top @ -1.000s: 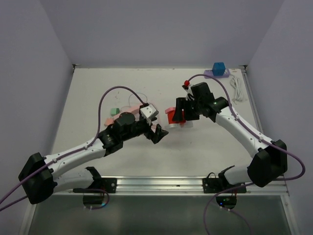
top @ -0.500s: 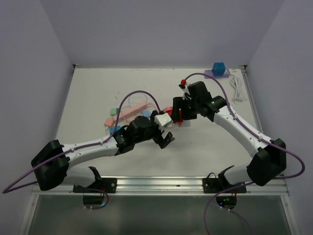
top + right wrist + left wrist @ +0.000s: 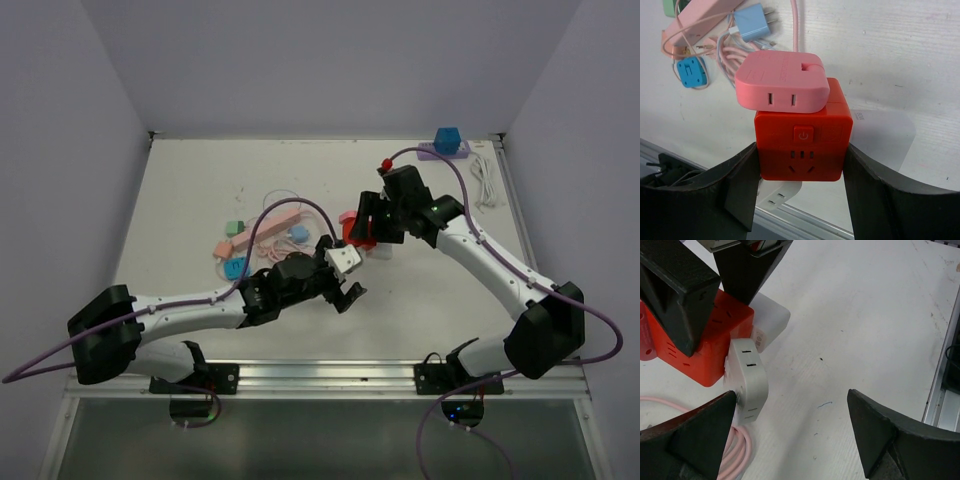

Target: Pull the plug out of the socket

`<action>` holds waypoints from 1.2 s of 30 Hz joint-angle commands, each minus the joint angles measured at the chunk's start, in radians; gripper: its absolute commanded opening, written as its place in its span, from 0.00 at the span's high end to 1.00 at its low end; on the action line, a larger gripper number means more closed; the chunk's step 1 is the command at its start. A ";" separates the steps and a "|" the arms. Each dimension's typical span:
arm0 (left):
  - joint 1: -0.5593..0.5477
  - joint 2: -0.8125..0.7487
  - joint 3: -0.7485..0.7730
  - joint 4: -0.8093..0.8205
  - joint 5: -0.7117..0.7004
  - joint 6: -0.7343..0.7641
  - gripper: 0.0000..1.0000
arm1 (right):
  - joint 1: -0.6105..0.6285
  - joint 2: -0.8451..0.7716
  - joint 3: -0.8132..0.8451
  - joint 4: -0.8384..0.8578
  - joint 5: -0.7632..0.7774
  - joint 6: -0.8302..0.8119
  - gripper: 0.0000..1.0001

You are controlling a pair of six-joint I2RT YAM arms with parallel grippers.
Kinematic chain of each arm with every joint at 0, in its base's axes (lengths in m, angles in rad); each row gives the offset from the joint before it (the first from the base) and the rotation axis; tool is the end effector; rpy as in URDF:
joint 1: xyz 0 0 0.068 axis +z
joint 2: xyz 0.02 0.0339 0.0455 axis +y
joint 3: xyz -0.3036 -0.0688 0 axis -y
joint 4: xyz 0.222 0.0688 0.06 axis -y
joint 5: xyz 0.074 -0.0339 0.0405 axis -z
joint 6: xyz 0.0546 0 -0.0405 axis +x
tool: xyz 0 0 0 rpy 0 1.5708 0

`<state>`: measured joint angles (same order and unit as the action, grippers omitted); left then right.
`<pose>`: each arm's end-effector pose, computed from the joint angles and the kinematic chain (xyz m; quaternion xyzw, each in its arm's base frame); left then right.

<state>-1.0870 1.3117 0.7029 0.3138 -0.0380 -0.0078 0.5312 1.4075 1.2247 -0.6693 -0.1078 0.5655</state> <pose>0.1328 -0.2484 0.2919 0.4030 0.6949 -0.2969 0.5163 0.2422 0.1491 0.3352 -0.0029 0.9350 0.2261 0.2734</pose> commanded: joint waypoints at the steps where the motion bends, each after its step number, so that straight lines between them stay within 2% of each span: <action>1: -0.030 0.026 -0.011 0.137 -0.056 -0.015 0.05 | 0.004 -0.016 0.045 0.112 0.059 0.128 1.00; 6: -0.054 0.041 -0.019 0.186 -0.163 -0.020 0.05 | 0.007 -0.028 0.045 0.091 0.135 0.177 1.00; 20: -0.114 0.138 0.000 0.234 -0.223 -0.032 0.05 | 0.019 -0.065 -0.002 0.119 0.212 0.306 1.00; 27: -0.125 0.069 -0.049 0.263 -0.497 -0.075 0.04 | 0.019 -0.102 -0.024 0.111 0.252 0.318 1.00; 32: -0.129 0.061 -0.077 0.304 -0.566 -0.089 0.03 | 0.019 -0.107 -0.027 0.103 0.257 0.356 1.00; 36: -0.155 0.090 -0.063 0.356 -0.615 -0.035 0.04 | 0.026 -0.102 -0.016 0.089 0.270 0.379 1.00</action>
<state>-1.2213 1.3930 0.6350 0.5430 -0.5613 -0.0624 0.5461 1.3430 1.1862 -0.6430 0.1219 0.8982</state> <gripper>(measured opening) 0.965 0.635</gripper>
